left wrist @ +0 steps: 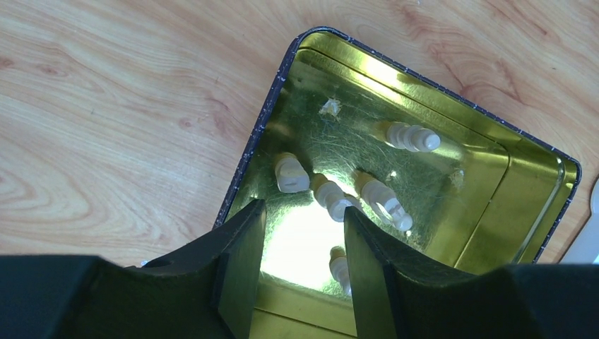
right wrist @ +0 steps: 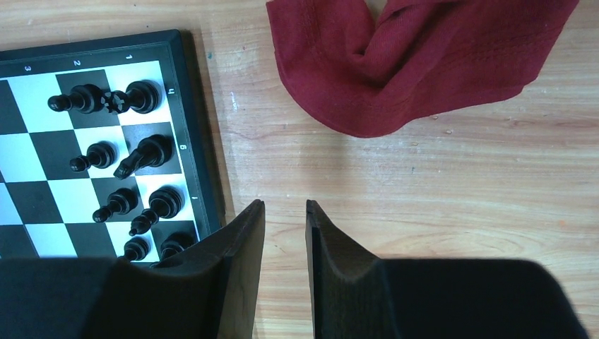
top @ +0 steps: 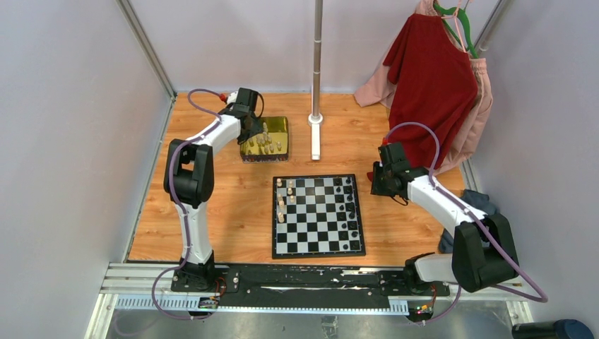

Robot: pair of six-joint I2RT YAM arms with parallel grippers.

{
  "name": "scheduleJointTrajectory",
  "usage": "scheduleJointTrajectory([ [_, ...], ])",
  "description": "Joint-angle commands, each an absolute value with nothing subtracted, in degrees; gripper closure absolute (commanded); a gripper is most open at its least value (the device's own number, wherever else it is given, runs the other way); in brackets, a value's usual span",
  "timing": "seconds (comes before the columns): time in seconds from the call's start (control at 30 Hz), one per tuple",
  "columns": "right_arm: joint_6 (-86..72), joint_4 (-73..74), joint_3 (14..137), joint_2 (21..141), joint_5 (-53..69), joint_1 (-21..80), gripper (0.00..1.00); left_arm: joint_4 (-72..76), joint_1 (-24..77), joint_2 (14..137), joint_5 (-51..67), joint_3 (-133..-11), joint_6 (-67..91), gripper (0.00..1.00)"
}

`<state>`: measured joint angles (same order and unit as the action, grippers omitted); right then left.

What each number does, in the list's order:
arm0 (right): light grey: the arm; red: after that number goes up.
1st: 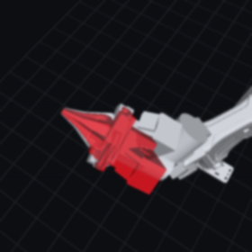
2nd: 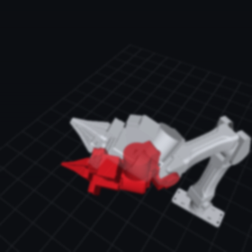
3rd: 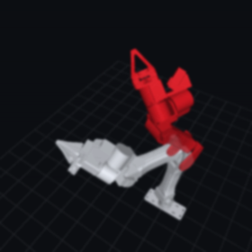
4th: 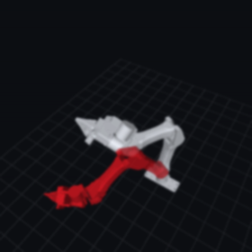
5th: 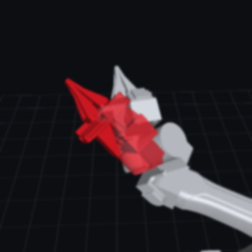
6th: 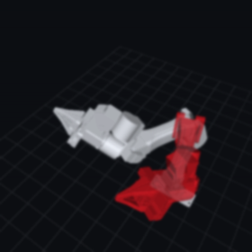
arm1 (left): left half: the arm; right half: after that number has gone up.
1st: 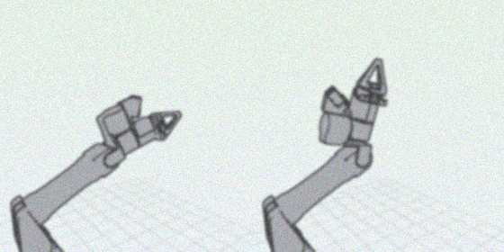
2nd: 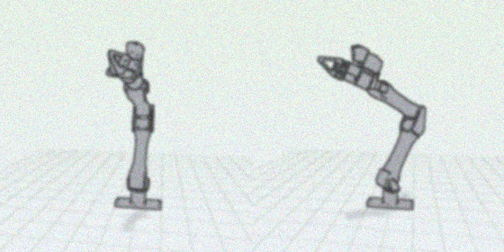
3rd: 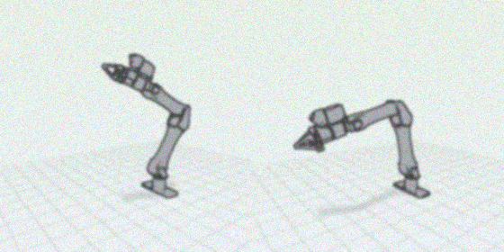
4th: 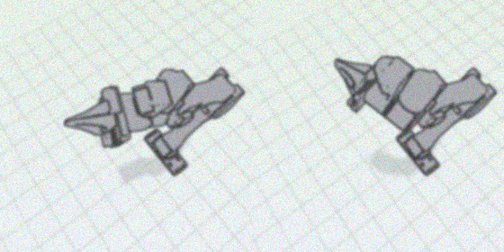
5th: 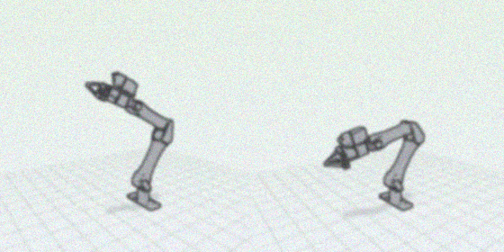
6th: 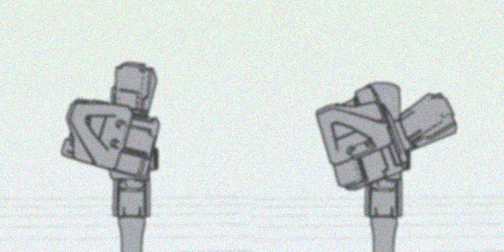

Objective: Set up the chess pieces on the board
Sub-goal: Pick up the chess piece from the storage box.

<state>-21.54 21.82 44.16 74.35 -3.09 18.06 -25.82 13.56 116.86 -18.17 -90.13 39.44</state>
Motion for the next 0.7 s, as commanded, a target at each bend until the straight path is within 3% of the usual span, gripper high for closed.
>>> scheduleJointTrajectory([
  [0.0,-21.64,21.64,45.50,75.38,-4.18,18.92,0.68,-24.96,12.92,118.54,-18.27,-91.93,40.62,0.50],
  [0.67,-21.71,20.14,44.56,76.51,-3.51,18.90,0.68,-24.09,12.92,118.37,-23.45,-90.27,43.54,0.52],
])
